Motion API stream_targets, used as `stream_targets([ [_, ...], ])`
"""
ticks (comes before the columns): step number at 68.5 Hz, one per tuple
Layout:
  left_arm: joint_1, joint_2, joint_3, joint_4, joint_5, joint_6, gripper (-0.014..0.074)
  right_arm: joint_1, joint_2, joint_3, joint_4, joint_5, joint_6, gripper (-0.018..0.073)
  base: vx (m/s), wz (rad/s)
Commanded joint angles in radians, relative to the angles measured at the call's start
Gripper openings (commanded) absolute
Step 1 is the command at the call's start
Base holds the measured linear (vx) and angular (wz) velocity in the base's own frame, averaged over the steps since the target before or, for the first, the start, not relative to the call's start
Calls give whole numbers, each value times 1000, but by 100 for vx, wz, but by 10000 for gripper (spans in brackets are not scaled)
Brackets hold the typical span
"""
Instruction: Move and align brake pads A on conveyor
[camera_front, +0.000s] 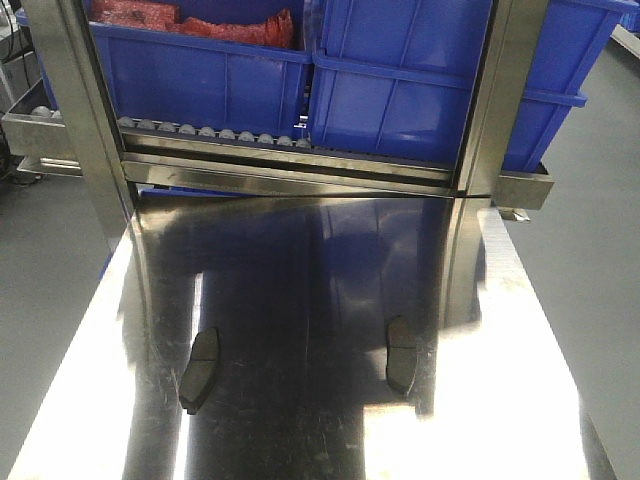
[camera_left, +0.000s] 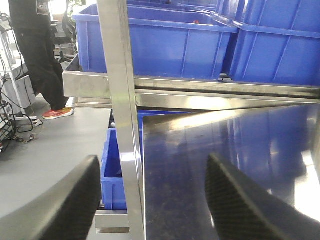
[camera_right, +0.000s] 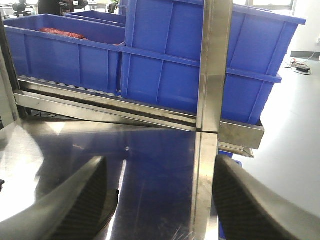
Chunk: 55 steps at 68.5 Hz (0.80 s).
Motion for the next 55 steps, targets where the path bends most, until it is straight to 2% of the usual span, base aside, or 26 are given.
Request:
stream_targets([
  [1,0,14,-26,-8,-69,-1,451,-2,11,-23,-10,-73,-9,442,0,0],
  [55,0,14,-26,-8,-73,-2,451,-2,11,-23,-10,-73,-9,442,0,0],
])
